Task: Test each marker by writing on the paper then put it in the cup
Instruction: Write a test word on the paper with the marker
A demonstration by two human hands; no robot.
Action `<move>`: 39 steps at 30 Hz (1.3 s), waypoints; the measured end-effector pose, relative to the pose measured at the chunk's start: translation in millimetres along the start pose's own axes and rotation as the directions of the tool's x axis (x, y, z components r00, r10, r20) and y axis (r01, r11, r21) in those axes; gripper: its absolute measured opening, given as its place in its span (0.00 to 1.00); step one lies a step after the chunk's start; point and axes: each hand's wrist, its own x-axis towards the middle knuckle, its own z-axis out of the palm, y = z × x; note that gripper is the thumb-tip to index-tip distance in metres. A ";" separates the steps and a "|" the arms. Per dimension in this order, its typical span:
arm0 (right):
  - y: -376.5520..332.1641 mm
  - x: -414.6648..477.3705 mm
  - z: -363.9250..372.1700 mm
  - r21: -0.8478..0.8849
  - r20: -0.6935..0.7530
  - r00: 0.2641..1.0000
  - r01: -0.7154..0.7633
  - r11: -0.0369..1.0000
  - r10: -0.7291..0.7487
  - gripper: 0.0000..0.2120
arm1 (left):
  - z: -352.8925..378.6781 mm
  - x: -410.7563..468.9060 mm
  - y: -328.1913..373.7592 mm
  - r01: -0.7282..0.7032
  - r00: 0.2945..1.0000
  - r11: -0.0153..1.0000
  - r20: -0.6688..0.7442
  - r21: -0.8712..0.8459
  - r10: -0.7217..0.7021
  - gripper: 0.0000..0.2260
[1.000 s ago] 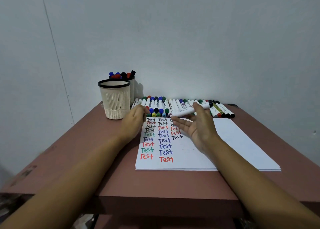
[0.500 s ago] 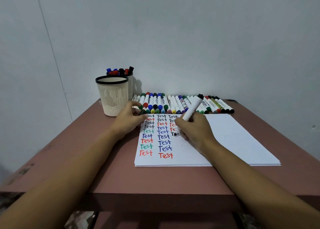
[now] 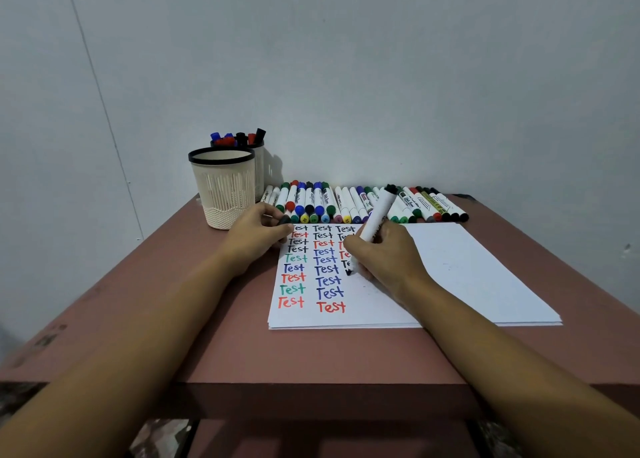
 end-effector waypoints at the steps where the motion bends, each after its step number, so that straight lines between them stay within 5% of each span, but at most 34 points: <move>1: -0.1 -0.3 0.1 -0.003 0.002 1.000 -0.003 1.000 0.003 0.10 | -0.1 -0.1 0.1 -0.001 1.000 1.000 0.002 0.004 0.001 0.10; 31: -6.0 -4.4 -1.6 0.004 -0.058 0.998 -0.019 1.000 0.019 0.08 | -0.2 -1.6 1.6 -0.010 1.000 0.999 0.008 0.047 0.010 0.09; 39: -6.9 -5.0 -2.1 -0.082 -0.175 0.984 0.016 0.997 -0.031 0.06 | -0.8 0.1 -0.5 -0.011 1.000 0.999 0.017 0.035 0.011 0.10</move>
